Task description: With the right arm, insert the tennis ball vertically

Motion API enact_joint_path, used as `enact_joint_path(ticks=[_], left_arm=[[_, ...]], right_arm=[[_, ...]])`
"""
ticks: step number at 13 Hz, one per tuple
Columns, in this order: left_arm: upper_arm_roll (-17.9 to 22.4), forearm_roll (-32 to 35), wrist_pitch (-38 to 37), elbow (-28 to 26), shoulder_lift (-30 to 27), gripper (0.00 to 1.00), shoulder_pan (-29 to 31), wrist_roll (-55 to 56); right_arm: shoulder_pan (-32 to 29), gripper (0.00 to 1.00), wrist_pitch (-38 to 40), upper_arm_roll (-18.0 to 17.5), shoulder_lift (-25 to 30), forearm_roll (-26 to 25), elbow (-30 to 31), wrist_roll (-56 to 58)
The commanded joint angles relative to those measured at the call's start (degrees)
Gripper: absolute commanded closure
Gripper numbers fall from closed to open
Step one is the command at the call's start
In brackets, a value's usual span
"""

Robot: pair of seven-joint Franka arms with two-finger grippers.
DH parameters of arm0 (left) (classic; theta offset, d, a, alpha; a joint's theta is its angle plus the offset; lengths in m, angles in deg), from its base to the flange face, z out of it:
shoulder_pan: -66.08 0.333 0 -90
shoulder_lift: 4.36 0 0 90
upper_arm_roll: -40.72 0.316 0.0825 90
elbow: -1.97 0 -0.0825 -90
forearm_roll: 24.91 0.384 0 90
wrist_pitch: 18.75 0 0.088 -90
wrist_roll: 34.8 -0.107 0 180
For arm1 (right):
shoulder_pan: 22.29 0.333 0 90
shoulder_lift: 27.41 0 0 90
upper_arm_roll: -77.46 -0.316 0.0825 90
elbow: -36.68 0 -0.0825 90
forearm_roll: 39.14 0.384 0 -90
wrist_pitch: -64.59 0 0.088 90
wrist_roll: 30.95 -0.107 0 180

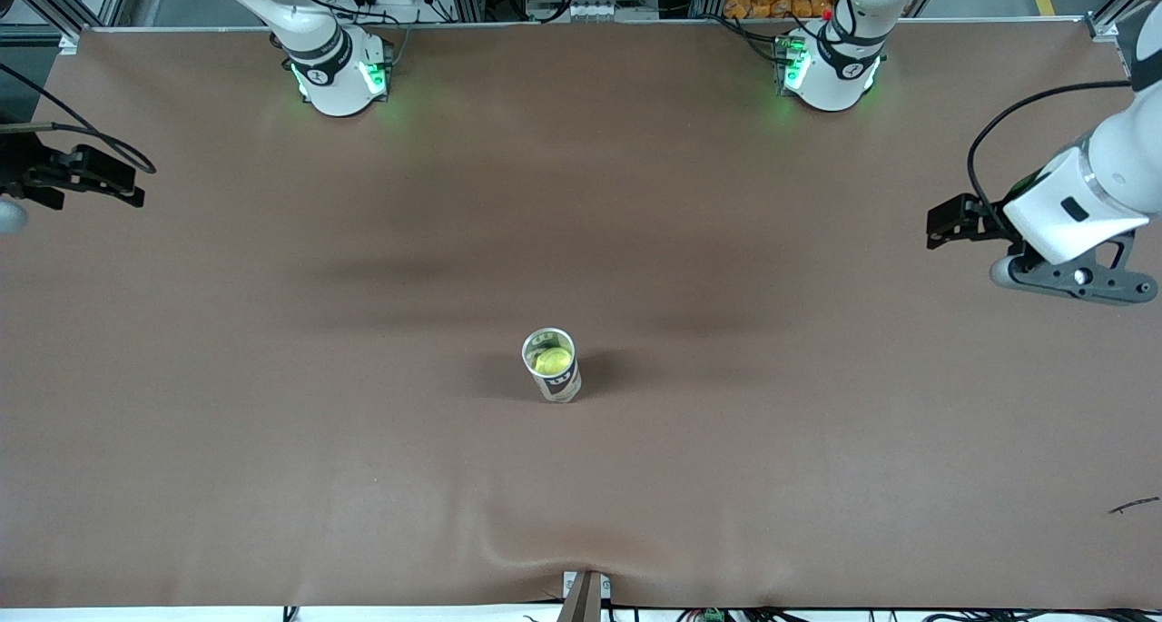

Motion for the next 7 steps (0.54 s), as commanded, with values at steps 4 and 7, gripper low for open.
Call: enact_joint_path(ticks=[4,7], left_arm=[[1.87,0.35,-1.63,1.46,-4.27,0.0,-0.14,-0.26],[12.83,-5.51,-1.37,3.4,-9.09,0.0,-5.85,-1.05]], right_arm=[[-0.73,0.0,0.02,-0.5,0.15,0.22,-2.16,-5.78],[-0.47,0.0,-0.07,-0.58,0.15,-0.21,-2.34,-5.52]])
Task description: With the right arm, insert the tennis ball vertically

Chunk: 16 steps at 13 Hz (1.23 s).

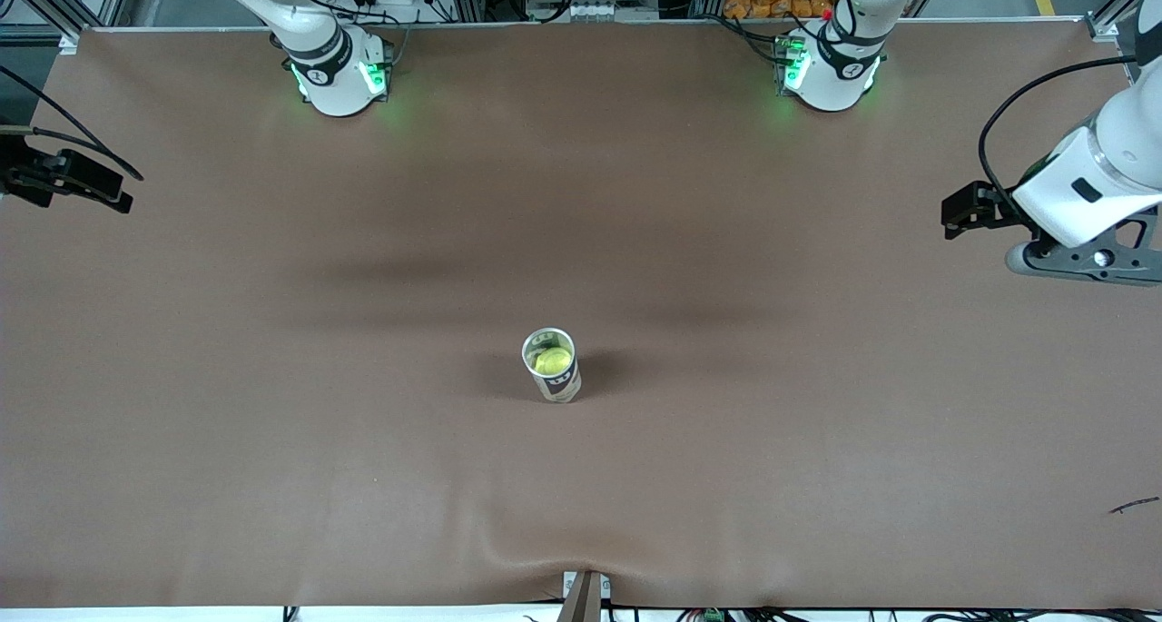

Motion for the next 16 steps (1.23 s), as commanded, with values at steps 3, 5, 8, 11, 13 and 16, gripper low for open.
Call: enact_joint_path(ticks=[3,5,8,11,13,16], left_arm=[[19.36,-9.28,-0.34,2.76,-8.64,0.0,-11.21,-1.15],[29.37,-14.46,-0.17,3.21,-11.1,0.0,-17.71,-1.41],[44.93,-20.53,1.24,3.03,-15.67,0.0,-28.26,-2.29],[57.76,-25.19,1.94,2.42,-18.83,0.0,-36.34,-3.95],[66.47,-25.91,2.12,0.23,-21.03,0.0,-43.2,-6.94],[73.52,-25.91,6.14,-6.34,-25.85,0.0,-48.66,-7.22]], right_arm=[[-0.56,0.0,0.47,-0.48,0.01,-0.13,-0.83,-0.26],[-0.21,0.0,0.73,-0.57,0.01,-0.3,-0.74,1.84],[-0.3,0.0,0.56,-0.57,0.01,-0.04,-0.74,3.26],[-0.3,0.0,0.55,-0.57,0.01,-0.04,-0.74,2.82],[-0.3,0.0,0.55,-0.57,0.01,-0.04,-0.74,2.82],[-0.12,0.0,0.73,-0.57,0.01,-0.04,-0.74,2.73]])
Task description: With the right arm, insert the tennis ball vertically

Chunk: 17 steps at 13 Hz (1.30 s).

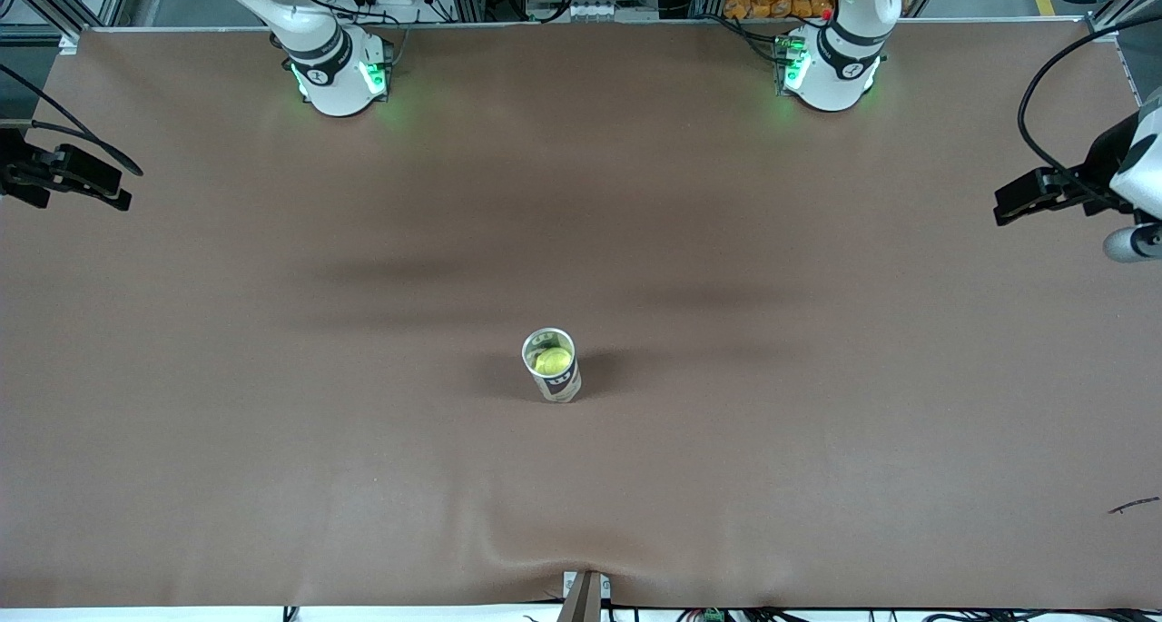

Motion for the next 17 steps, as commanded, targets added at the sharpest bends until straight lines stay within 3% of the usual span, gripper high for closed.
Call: enact_joint_path(ticks=[1,3,10,17], left_arm=[[5.98,-0.77,6.84,-11.22,-7.7,0.0,-4.24,-0.92],[6.35,-0.78,9.49,-15.82,-10.7,0.0,-3.9,-1.1],[4.24,-5.16,9.67,-18.46,-14.4,0.0,0.85,-1.27],[4.06,-10.71,9.68,-16.28,-14.23,0.0,-1.42,-0.92]], right_arm=[[-0.17,0.0,0.61,-0.37,0.01,-0.04,-0.6,0.31],[-0.17,0.0,0.7,-0.37,0.01,-0.04,-0.6,0.31],[-0.08,0.0,0.52,-0.37,-0.07,-0.04,-0.51,0.31],[-0.08,0.0,0.7,-0.37,0.01,-0.04,-0.52,0.31]])
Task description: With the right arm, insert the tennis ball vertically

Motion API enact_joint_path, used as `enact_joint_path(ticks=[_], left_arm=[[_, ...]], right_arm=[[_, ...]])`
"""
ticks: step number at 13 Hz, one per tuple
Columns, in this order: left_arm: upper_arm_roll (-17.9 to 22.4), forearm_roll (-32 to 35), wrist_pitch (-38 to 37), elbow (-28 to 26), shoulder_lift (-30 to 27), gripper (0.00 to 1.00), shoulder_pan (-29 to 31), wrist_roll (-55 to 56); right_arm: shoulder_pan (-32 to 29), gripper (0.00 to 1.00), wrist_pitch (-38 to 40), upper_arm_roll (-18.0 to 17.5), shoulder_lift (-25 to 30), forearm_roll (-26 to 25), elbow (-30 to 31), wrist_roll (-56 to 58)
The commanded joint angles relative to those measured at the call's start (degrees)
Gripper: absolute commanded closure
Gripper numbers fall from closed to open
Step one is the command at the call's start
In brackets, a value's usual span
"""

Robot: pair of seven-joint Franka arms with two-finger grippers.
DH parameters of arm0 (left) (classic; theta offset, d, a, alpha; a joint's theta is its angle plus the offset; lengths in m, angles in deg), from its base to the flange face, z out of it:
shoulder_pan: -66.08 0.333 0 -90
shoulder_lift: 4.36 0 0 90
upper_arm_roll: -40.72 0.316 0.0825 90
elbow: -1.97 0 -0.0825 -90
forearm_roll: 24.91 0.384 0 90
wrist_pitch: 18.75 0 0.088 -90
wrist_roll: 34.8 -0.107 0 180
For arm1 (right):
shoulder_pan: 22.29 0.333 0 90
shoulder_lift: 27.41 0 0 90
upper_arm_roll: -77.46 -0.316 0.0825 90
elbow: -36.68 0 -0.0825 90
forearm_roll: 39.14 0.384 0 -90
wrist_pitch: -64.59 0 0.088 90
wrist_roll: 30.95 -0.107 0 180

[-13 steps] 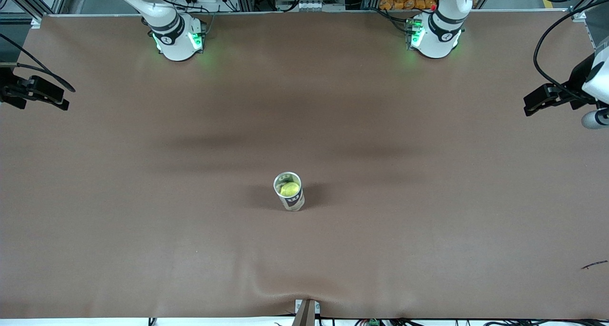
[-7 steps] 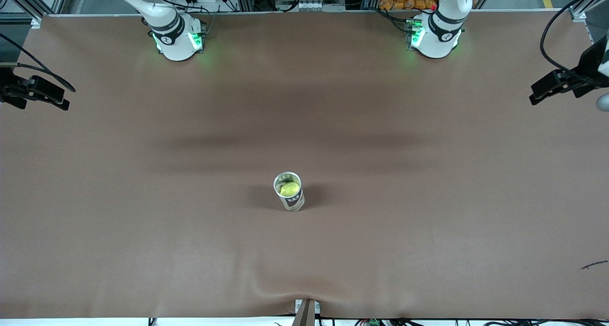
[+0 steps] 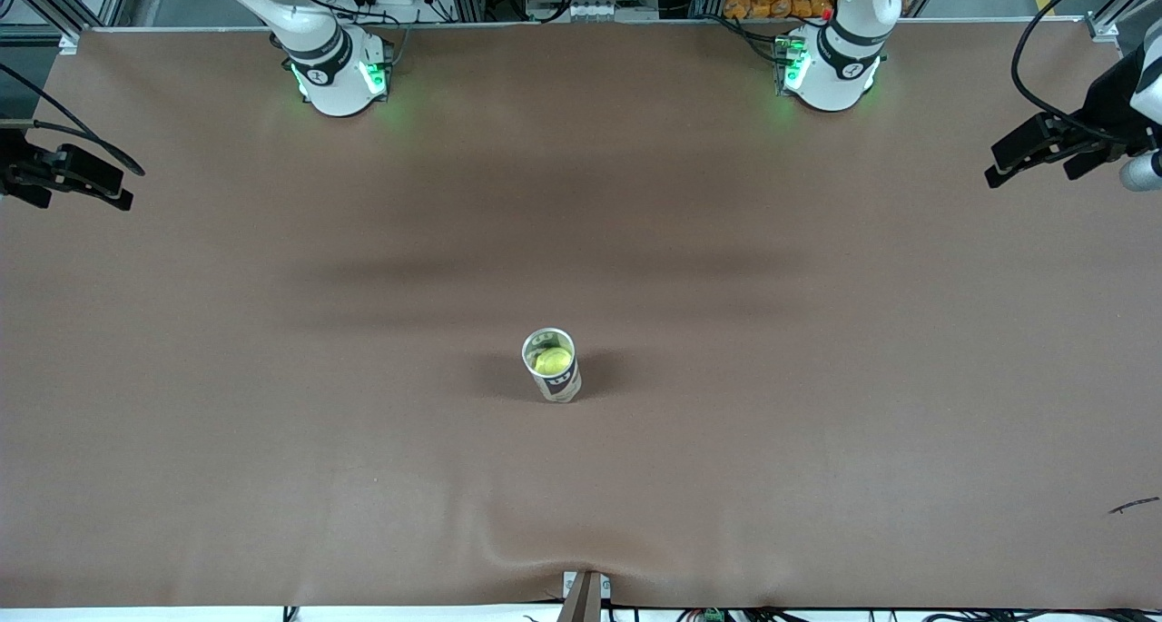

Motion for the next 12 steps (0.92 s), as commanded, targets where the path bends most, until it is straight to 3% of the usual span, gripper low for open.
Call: enact_joint_path(ticks=[1,12], left_arm=[[0.62,-0.67,0.02,0.57,-0.83,0.0,-1.94,-0.29],[1.14,5.66,-2.18,1.1,-0.74,0.0,-4.24,-1.08]], right_arm=[[-0.14,0.0,0.73,-0.29,0.03,-0.04,-0.52,0.31],[-0.05,0.0,0.82,-0.38,0.03,-0.13,-0.52,0.31]])
